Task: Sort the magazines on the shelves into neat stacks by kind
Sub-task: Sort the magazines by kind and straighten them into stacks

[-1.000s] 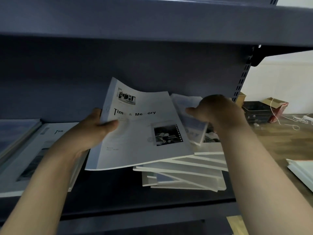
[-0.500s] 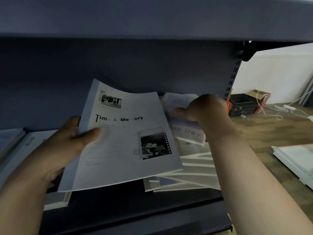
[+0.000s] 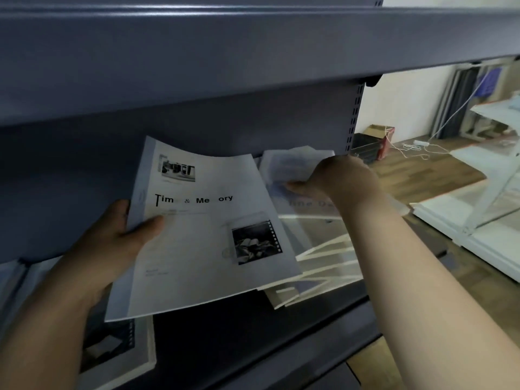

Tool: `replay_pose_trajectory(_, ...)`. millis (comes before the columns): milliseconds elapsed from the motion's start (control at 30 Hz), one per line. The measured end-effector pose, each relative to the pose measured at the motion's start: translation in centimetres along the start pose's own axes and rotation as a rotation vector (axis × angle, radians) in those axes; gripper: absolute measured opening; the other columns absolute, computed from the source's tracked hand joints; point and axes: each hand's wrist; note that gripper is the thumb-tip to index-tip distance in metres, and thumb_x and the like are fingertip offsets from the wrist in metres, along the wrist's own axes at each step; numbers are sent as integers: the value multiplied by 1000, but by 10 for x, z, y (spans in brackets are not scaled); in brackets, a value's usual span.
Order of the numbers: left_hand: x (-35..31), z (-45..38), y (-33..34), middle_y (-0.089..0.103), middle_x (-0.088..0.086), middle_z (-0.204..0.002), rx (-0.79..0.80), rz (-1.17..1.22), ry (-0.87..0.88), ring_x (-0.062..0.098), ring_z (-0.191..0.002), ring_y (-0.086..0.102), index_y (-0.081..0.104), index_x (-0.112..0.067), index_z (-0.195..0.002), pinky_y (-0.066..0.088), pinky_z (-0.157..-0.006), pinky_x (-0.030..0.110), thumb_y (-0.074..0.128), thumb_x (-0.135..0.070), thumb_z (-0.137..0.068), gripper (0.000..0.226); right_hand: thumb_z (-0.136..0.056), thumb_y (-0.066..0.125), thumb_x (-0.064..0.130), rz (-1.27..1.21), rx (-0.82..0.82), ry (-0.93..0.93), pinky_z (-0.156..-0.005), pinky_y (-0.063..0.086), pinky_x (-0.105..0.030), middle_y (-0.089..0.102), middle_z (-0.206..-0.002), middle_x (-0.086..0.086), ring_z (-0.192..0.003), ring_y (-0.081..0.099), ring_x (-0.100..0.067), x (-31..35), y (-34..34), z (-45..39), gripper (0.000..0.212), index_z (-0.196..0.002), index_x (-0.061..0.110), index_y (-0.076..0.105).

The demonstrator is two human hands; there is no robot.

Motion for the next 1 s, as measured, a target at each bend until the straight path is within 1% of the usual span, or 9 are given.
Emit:
replay_pose_trajectory(67, 2, -4, -7, 69, -3, -107, 30, -7, 23, 22, -98, 66, 58, -30, -113, 51, -88, 51, 68, -63, -63, 60, -84, 55, 60, 127, -119, -140, -83, 39, -35, 56, -124, -17, -116, 51, -31, -6, 5, 9, 67, -121, 4, 54)
replay_pose_trajectory(133, 2, -7, -9, 68, 1, -107, 53, 10, 37, 23, -97, 65, 57, -24, -115, 51, -88, 50, 67, -52, -73, 52, -94, 48, 45, 156, -171, -222, -78, 33, -31, 61, -117, -16, -112, 54, -31, -8, 9, 22, 42, -109, 8, 62)
replay_pose_trajectory(267, 11, -14, -11, 63, 3, -101, 25, 56, 46, 19, -90, 60, 51, -15, -116, 49, -71, 32, 59, -26, -89, 30, -89, 54, 51, 110, -143, -129, -88, 41, -37, 60, -121, -14, -114, 54, -32, -7, 8, 24, 43, -104, 11, 60)
replay_pose_trajectory(400, 14, -11, -18, 63, 3, -103, -5, 79, 40, 24, -93, 60, 52, -18, -115, 50, -76, 38, 59, -29, -90, 28, -64, 67, 72, -83, -77, 76, -79, 42, -33, 49, -137, -8, -122, 50, -29, -1, 10, 12, 99, -140, 12, 43)
replay_pose_trajectory(533, 20, 2, -23, 63, -1, -99, -77, 83, 33, 25, -95, 60, 53, -22, -107, 49, -82, 42, 60, -30, -89, 21, -74, 59, 69, 0, -301, -92, -77, 44, -34, 50, -131, -15, -117, 53, -30, -8, 23, 12, 90, -138, 8, 42)
replay_pose_trajectory(633, 16, 17, -28, 66, 2, -104, -106, 87, 22, 26, -98, 62, 57, -19, -112, 50, -87, 45, 67, -36, -82, 36, -87, 55, 49, -52, -405, -210, -79, 44, -37, 45, -129, -18, -116, 52, -34, 0, 21, 25, 73, -139, 1, 35)
replay_pose_trajectory(767, 19, 35, -44, 68, 0, -107, -183, -19, 25, 23, -99, 64, 59, -19, -115, 50, -91, 48, 60, -53, -67, 59, -91, 51, 21, -296, -363, -314, -86, 44, -39, 53, -126, -19, -116, 53, -37, 32, 7, 56, 41, -124, -1, 44)
replay_pose_trajectory(900, 36, 59, -61, 68, 3, -103, -295, 19, -25, 22, -94, 64, 59, -16, -108, 49, -91, 43, 67, -30, -83, 30, -87, 51, 13, -203, -211, -441, -74, 41, -34, 60, -112, -16, -106, 57, -36, 61, 19, 89, 23, -108, 5, 59)
replay_pose_trajectory(1000, 51, 79, -77, 68, -4, -98, -350, 76, -70, 12, -93, 62, 62, -17, -108, 47, -82, 30, 61, -20, -88, 20, -85, 50, 11, -166, -85, -464, -67, 39, -27, 54, -88, -11, -87, 55, -29, 75, 41, 101, 10, -76, 8, 50)
Point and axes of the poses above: each hand's wrist, its own z-axis away from the middle knuckle, its own y-axis out of the palm, x = y × z
